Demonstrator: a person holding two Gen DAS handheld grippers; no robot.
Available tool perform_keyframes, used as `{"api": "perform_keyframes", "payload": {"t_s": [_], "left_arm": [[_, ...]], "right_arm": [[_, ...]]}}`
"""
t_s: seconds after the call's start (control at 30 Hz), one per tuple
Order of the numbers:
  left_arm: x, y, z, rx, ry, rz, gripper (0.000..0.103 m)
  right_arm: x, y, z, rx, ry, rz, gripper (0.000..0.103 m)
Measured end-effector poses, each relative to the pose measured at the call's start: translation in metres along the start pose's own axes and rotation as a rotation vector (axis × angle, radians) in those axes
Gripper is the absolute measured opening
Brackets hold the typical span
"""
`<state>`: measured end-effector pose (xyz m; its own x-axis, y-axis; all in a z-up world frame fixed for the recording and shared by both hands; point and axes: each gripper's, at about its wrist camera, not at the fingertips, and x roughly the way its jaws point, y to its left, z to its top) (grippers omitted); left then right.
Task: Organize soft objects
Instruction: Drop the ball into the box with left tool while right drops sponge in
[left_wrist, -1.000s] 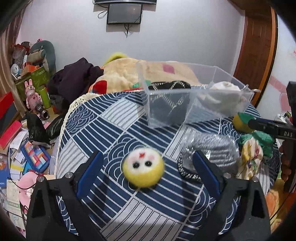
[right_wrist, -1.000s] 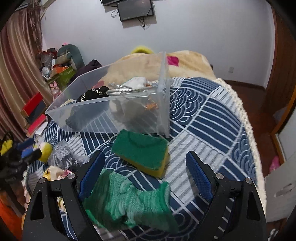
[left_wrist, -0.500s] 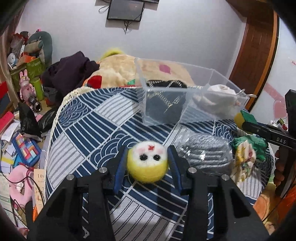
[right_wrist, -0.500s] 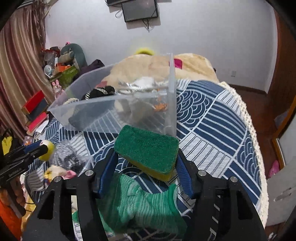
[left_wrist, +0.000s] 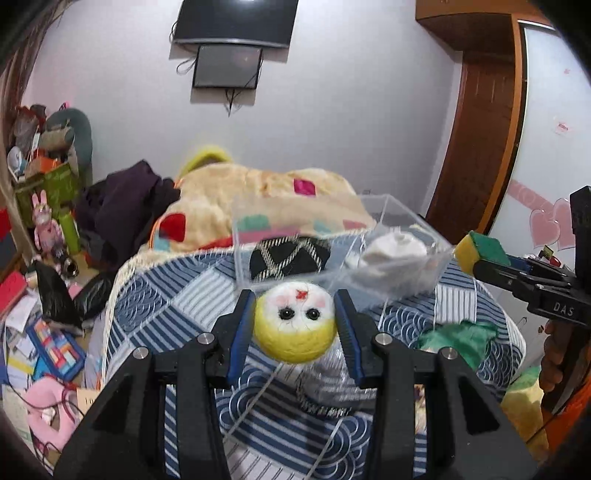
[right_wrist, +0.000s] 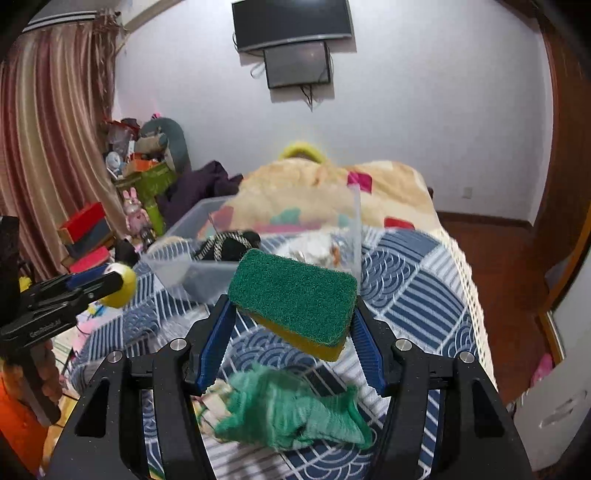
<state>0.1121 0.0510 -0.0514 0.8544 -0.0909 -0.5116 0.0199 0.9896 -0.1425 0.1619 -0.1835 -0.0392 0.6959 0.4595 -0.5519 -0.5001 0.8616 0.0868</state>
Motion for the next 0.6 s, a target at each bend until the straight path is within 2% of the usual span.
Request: {"api": "perform_keyframes", "payload": {"t_s": [0.33, 0.6], "left_arm": [[0.017, -0.006, 0.036, -0.005, -0.058, 0.013, 0.043], [0.052, 0.000, 0.044, -0.033, -0.014, 0.014, 0.043]], "right_arm": [[0.021, 0.009, 0.026, -0.020, -0.035, 0.016, 0.058], [0.070, 0.014, 0.036, -0.022, 0.049, 0.011, 0.059]]}}
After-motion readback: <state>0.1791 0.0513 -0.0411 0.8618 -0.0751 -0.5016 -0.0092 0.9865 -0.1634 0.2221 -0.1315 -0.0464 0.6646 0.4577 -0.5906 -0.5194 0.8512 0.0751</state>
